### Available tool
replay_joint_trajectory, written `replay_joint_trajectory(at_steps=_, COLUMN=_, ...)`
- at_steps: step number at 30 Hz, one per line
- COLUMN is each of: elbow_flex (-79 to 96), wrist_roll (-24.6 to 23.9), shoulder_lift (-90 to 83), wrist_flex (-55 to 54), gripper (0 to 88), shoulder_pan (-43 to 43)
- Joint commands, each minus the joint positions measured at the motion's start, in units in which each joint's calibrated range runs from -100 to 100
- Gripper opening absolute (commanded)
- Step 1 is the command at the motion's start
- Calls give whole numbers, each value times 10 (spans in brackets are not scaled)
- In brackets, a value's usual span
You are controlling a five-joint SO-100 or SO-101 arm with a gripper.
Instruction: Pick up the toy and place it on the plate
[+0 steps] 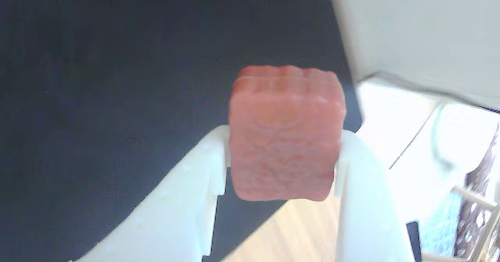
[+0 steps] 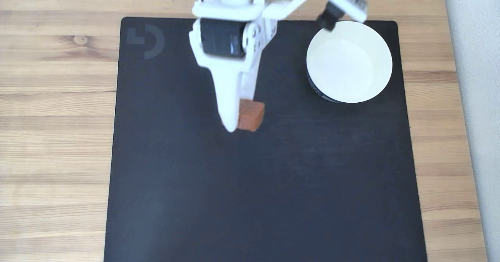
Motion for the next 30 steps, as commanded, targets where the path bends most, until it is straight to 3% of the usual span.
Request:
replay_joint_trajectory(at_steps=1, elbow_flex=110, wrist_roll=-34, shoulder_lift=-149, wrist_flex=-65, gripper=24, shoulder_pan=-70)
replay_joint_trajectory(at_steps=10, elbow_flex=349, wrist_roll=-111, shoulder_lift=-338, wrist_flex=-104, gripper=24, shoulder_pan=-201)
replay_joint_trajectory(at_steps=17, elbow_flex=510, wrist_roll=-112, shoulder_lift=-422, wrist_flex=-177, gripper=24, shoulder_pan=-350)
replay_joint_trajectory(at_steps=21, elbow_flex=598, wrist_roll=-112, shoulder_lift=-426, wrist_flex=-286, gripper=24, shoulder_pan=-428)
replay_joint_trajectory(at_steps=30, elbow_flex=695, wrist_roll=-112, shoulder_lift=-426, wrist_flex=-319, gripper=24, shoulder_pan=-456)
